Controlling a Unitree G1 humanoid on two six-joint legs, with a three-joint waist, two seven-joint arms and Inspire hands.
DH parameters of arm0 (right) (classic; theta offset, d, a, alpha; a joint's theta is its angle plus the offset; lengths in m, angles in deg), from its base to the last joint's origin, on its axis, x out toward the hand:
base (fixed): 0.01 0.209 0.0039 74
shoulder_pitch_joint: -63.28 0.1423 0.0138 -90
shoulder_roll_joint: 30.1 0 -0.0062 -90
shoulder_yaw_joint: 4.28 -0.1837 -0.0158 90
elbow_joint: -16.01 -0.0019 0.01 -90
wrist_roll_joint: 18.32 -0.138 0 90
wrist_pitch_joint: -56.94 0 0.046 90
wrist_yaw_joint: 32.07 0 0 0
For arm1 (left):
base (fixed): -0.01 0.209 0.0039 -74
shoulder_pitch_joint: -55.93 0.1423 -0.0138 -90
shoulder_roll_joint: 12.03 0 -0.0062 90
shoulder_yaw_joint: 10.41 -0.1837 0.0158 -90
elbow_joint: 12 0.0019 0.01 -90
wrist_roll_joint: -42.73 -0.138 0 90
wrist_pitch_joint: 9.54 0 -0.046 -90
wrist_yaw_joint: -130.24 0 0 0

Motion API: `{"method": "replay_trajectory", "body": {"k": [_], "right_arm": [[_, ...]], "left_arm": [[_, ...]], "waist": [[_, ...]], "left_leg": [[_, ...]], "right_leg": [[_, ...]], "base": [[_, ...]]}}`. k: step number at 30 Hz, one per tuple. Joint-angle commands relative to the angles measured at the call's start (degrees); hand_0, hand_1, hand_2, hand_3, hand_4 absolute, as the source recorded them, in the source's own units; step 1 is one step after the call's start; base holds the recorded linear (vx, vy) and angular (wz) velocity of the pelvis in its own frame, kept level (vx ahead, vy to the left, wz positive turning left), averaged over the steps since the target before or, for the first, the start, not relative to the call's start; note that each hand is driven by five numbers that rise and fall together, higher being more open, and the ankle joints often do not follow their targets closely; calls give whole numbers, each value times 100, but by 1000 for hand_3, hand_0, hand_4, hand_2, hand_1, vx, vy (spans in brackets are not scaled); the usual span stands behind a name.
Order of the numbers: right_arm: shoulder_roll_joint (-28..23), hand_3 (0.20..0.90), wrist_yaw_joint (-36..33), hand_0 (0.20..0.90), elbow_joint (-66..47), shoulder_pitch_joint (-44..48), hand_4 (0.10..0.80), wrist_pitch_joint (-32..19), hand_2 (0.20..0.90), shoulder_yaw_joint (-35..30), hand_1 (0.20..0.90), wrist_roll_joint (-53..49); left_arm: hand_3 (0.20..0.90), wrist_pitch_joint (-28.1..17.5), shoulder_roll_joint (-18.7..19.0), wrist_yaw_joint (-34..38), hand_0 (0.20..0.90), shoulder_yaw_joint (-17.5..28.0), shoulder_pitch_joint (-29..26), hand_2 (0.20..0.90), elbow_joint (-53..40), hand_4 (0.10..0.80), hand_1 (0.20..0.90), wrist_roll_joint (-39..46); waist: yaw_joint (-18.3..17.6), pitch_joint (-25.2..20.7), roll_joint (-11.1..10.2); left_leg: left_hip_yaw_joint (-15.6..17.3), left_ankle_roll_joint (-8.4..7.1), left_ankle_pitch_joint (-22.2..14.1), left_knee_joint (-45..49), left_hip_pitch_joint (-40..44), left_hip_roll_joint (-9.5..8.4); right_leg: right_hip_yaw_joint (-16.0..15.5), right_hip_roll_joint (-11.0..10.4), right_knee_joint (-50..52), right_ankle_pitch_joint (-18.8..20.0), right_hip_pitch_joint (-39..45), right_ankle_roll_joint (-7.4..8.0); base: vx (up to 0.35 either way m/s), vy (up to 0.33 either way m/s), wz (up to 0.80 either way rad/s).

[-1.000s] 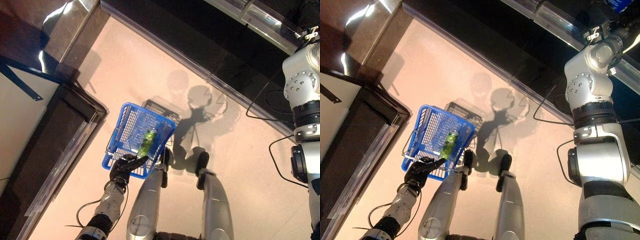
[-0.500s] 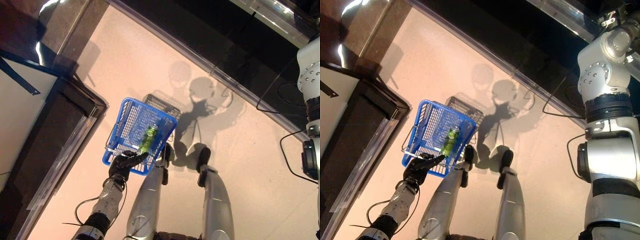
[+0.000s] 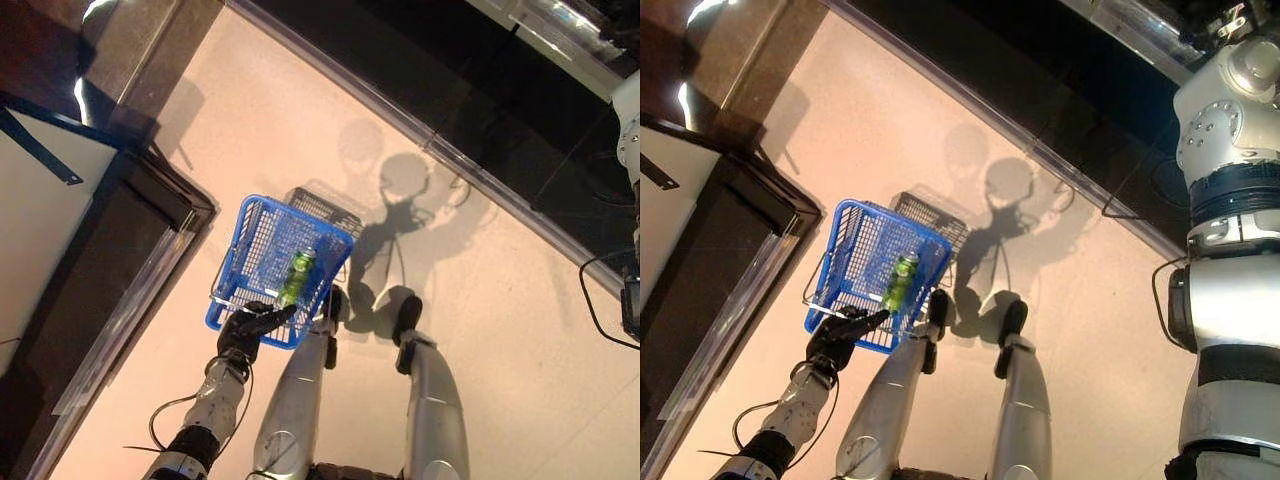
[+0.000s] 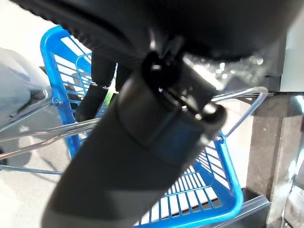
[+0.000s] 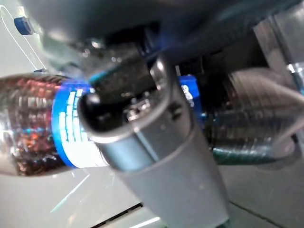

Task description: Pick up the drink and place into the basket.

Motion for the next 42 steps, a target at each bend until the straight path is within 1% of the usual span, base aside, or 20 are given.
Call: {"method": "replay_trajectory", "body": {"k": [1,5,8,11,14,17,18,19,21,23,24,26,28,33,38,42], "right_arm": [[-736,200,295,300,-380,850,100,-630,300,499,300,338],[-789,200,458,300,-380,877,100,-851,300,507,300,475],[-841,200,551,300,-542,828,100,-898,300,462,300,585],[-899,200,611,300,-817,741,100,-890,300,406,300,695],[-938,200,683,300,-1147,622,100,-827,300,314,300,839],[-993,200,807,300,-1343,503,100,-804,300,225,300,845],[-1023,200,859,300,-1509,418,100,-788,300,189,300,894],[-1042,200,906,300,-1766,236,100,-712,300,99,300,941],[-1038,200,969,300,-2021,50,100,-625,300,-15,300,1002],[-990,200,1125,300,-2574,-405,100,-425,300,-304,300,1088],[-983,200,1168,300,-2626,-459,100,-413,300,-343,300,1105],[-884,200,1233,300,-3168,-948,100,-259,300,-588,300,1144],[-737,200,1329,300,-3703,-1548,100,-131,300,-889,300,1147],[-168,200,1772,300,-4935,-3139,100,107,300,-1481,300,1340],[559,200,2210,300,-5867,-4638,100,-94,300,-1773,300,1539],[695,200,2370,300,-6257,-5102,100,-143,300,-1822,300,1490]], "left_arm": [[200,-148,690,-239,300,-50,1068,300,-219,100,300,50],[200,-133,714,-317,300,33,1041,300,-128,100,300,88],[200,-115,703,-378,300,105,1071,300,-62,100,300,31],[200,-58,697,-409,300,206,1093,300,16,100,300,-28],[200,-43,628,-469,300,297,1108,300,136,100,300,-149],[200,-28,574,-498,300,349,1121,300,194,100,300,-211],[200,-31,555,-520,300,364,1139,300,204,100,300,-194],[200,-50,513,-550,300,394,1178,300,229,100,300,-210],[200,-70,473,-578,300,430,1216,300,260,100,300,-227],[200,-113,391,-627,300,513,1297,300,285,100,300,-280],[200,-129,391,-647,300,520,1306,300,285,100,300,-279],[200,-155,352,-726,300,591,1371,300,225,100,300,-267],[200,-208,325,-819,300,630,1435,300,93,100,300,-322],[200,-348,239,-1048,300,729,1618,300,-351,100,300,-394],[200,-308,88,-1087,300,816,1780,300,-647,100,300,-440],[200,-295,42,-1188,300,783,1862,300,-735,100,300,-437]], "waist": [[131,-102,113],[115,-102,90],[101,-102,66],[82,-102,30],[52,-104,-8],[23,-117,-27],[-1,-164,-32],[-31,-203,-37],[-52,-261,-47],[-94,-355,-99],[-97,-363,-106],[-138,-466,-166],[-181,-546,-213],[-276,-754,-339],[-386,-1057,-503],[-420,-1178,-545]], "left_leg": [[-399,-132,-192,131,65,-196],[-384,-132,-329,295,254,-203],[-383,-131,-477,520,363,-209],[-384,-141,-540,746,496,-201],[-366,-171,-559,979,674,-186],[-333,-184,-590,1095,811,-183],[-322,-193,-577,1152,843,-188],[-266,-162,-453,1192,848,-187],[-263,-173,-446,1229,918,-190],[-246,-165,-497,1255,1088,-190],[-244,-166,-498,1255,1106,-189],[-218,-155,-519,1175,1276,-186],[-195,-153,-513,1084,1429,-163],[-128,-135,-515,699,1859,-111],[-48,-115,-533,247,2284,-52],[-29,-115,-568,67,2483,-33]], "right_leg": [[-401,88,-202,-42,336,30],[-417,85,-117,-147,556,-19],[-423,73,4,-262,723,-73],[-439,71,153,-392,917,-139],[-446,43,312,-528,1179,-205],[-430,1,399,-601,1348,-234],[-419,-11,430,-618,1396,-252],[-461,-48,444,-531,1421,-321],[-441,-51,458,-562,1508,-336],[-403,-67,434,-592,1702,-347],[-400,-68,429,-594,1722,-347],[-354,-57,322,-572,1894,-332],[-325,-40,177,-538,2072,-312],[-259,36,-247,-419,2516,-242],[-223,144,-736,-280,2962,-162],[-215,189,-911,-251,3163,-132]], "base": [[-52,-1,0],[-46,8,0],[-39,13,0],[-26,9,1],[5,26,0],[21,60,1],[-43,96,4],[-33,104,4],[25,84,2],[72,73,-1],[77,67,0],[75,59,-1],[70,36,-3],[86,11,-1],[106,-18,-2],[72,-18,4]]}}
